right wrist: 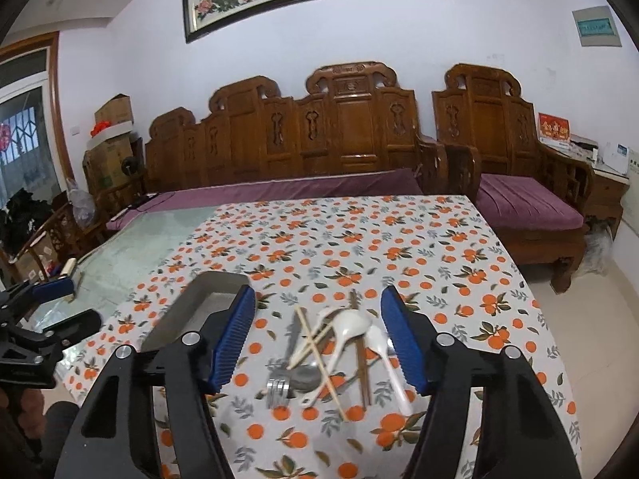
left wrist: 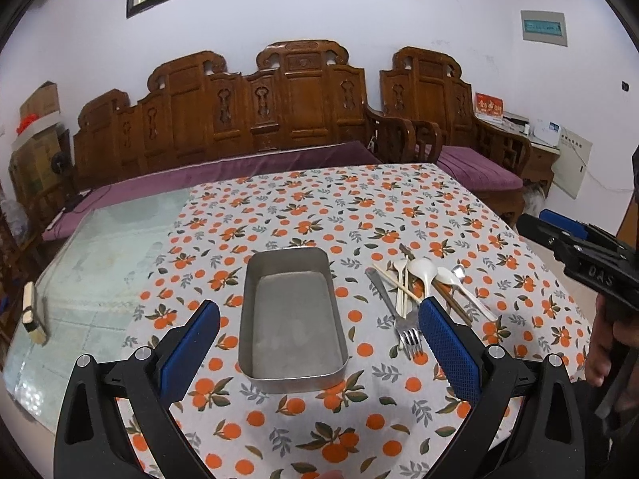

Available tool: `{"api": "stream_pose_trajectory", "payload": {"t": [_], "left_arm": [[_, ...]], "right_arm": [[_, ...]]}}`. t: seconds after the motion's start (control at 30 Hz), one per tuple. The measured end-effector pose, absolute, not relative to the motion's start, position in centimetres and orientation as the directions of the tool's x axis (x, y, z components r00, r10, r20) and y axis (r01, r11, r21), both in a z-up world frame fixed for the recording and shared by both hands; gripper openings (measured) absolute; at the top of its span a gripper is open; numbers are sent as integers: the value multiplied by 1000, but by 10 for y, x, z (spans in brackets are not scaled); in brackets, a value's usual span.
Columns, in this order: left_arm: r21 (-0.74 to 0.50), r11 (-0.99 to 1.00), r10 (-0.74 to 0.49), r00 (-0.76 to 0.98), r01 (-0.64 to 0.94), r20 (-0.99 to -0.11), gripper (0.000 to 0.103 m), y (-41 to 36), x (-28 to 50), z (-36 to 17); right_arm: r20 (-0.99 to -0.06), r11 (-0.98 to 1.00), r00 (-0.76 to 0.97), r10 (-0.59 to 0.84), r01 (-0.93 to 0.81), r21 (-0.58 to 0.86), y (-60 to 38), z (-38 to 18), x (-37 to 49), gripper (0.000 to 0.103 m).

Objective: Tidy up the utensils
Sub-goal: 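Reach the right tool into the utensil pile and grasp a wooden chopstick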

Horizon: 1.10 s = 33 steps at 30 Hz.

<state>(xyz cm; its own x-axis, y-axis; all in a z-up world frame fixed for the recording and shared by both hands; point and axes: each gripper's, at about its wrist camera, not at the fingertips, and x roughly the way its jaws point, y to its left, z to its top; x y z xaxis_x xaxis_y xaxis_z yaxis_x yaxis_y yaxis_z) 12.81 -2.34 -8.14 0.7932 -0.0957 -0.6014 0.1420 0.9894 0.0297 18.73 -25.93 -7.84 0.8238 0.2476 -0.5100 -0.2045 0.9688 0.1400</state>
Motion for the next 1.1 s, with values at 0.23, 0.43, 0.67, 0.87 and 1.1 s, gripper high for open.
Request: {"api": "stream_pose_trajectory", "payload": {"t": [0.23,0.43,0.67,0.87,1.1], "left_arm": [[-5,989,-117,752,149,-648,96,-33,146,-111],[-1,984,-131,719,179,-683,96,-48,152,-135],[4,975,-155,696,221,-701,96,-63,154,-155],[14,969,-163,676,248,-719,96,-76,158,-164],[85,960,-124,679,266,-724,96,-92,171,-173]], "right_arm": [[-572,969,783,246,-190,157,-280,-117,215,56],[-638,951,706,306,-253,176,-270,-164,243,44],[-752,918,557,351,-362,160,-240,-220,272,20],[-789,904,488,372,-382,190,-241,-237,285,20],[-816,902,456,355,-396,171,-234,-246,280,10]]}}
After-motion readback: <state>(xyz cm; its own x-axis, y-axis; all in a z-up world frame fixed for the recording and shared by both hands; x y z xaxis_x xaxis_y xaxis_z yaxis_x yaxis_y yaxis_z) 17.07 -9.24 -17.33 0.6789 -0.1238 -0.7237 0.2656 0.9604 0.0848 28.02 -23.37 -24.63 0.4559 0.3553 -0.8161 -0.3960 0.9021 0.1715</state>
